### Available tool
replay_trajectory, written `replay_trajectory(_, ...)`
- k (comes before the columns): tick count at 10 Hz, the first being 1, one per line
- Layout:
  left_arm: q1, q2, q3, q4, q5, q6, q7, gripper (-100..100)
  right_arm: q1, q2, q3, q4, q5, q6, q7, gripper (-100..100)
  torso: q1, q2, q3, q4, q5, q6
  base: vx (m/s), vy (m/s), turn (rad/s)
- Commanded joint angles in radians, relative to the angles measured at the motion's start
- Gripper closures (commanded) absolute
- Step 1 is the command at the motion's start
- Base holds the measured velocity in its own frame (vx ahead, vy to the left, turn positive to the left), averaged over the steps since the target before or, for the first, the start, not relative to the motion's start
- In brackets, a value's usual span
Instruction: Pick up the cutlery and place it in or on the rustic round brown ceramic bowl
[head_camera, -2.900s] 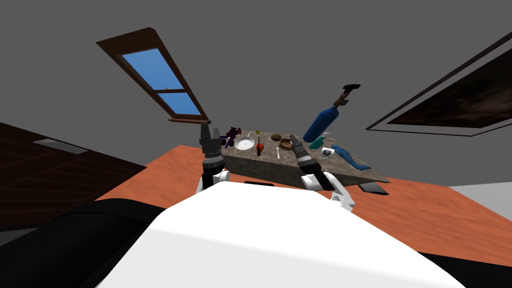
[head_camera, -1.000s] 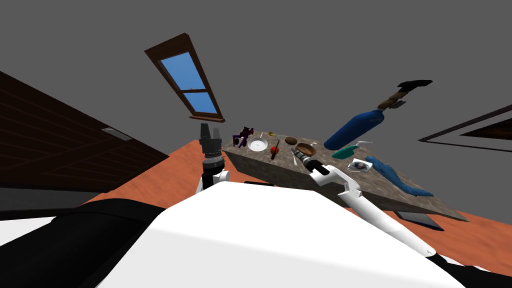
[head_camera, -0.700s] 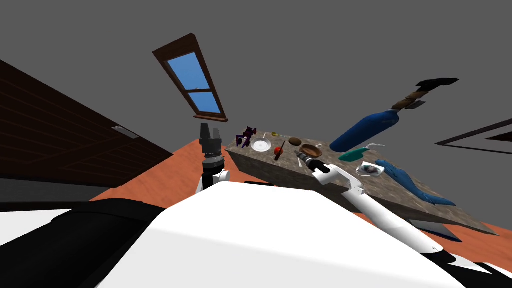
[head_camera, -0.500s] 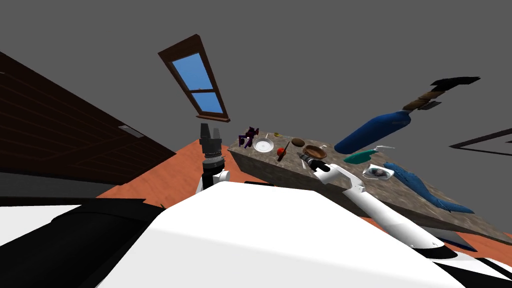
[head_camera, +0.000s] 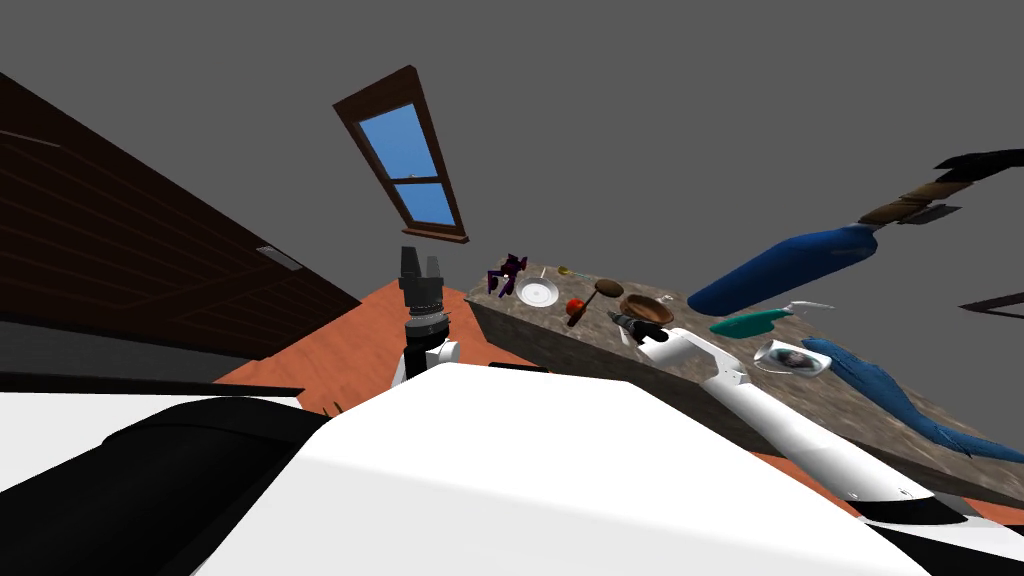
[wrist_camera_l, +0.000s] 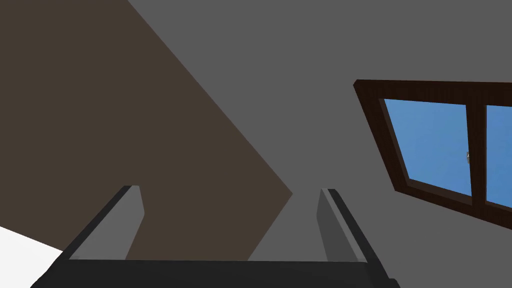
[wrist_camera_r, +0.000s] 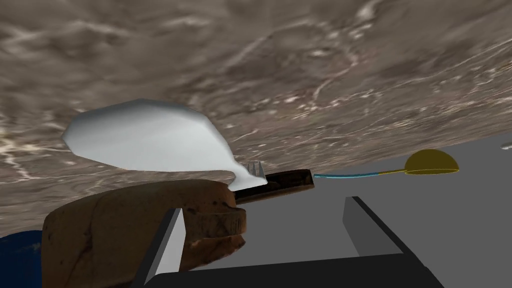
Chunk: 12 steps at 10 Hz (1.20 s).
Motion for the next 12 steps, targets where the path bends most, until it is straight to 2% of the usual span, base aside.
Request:
replay_trajectory(1,0.0,0.0,0.0,0.0,0.0,0.0,0.0,0,-0.012,-0.028,0.006,0.048,-0.02,0.044,0.031,-100,0.0,0.0,0.0,0.0,0.0,0.0,0.016,0.109,0.101)
replay_trajectory(2,0.0,0.0,0.0,0.0,0.0,0.0,0.0,0,-0.012,-0.028,0.006,0.048,-0.02,0.044,0.031,-100,0.001,0.0,0.0,0.0,0.0,0.0,0.019,0.084,0.04)
replay_trajectory(8,0.0,0.0,0.0,0.0,0.0,0.0,0.0,0,-0.027,-0.088,0.02,0.187,-0.066,0.159,0.125,-100,0.001,0.0,0.0,0.0,0.0,0.0,0.03,0.104,0.077)
replay_trajectory(10,0.0,0.0,0.0,0.0,0.0,0.0,0.0,0,-0.031,-0.083,0.022,0.188,-0.063,0.158,0.125,-100,0.0,-0.001,-0.001,0.0,0.0,0.0,0.027,0.058,0.017)
replay_trajectory(11,0.0,0.0,0.0,0.0,0.0,0.0,0.0,0,-0.03,-0.084,0.022,0.186,-0.063,0.165,0.125,0,-0.003,0.0,0.0,0.0,0.0,0.0,0.003,0.007,0.0)
replay_trajectory(12,0.0,0.0,0.0,0.0,0.0,0.0,0.0,0,-0.031,-0.064,0.024,0.217,-0.047,0.144,0.124,-100,-0.005,0.001,0.001,0.0,-0.001,0.0,0.026,-0.025,0.055)
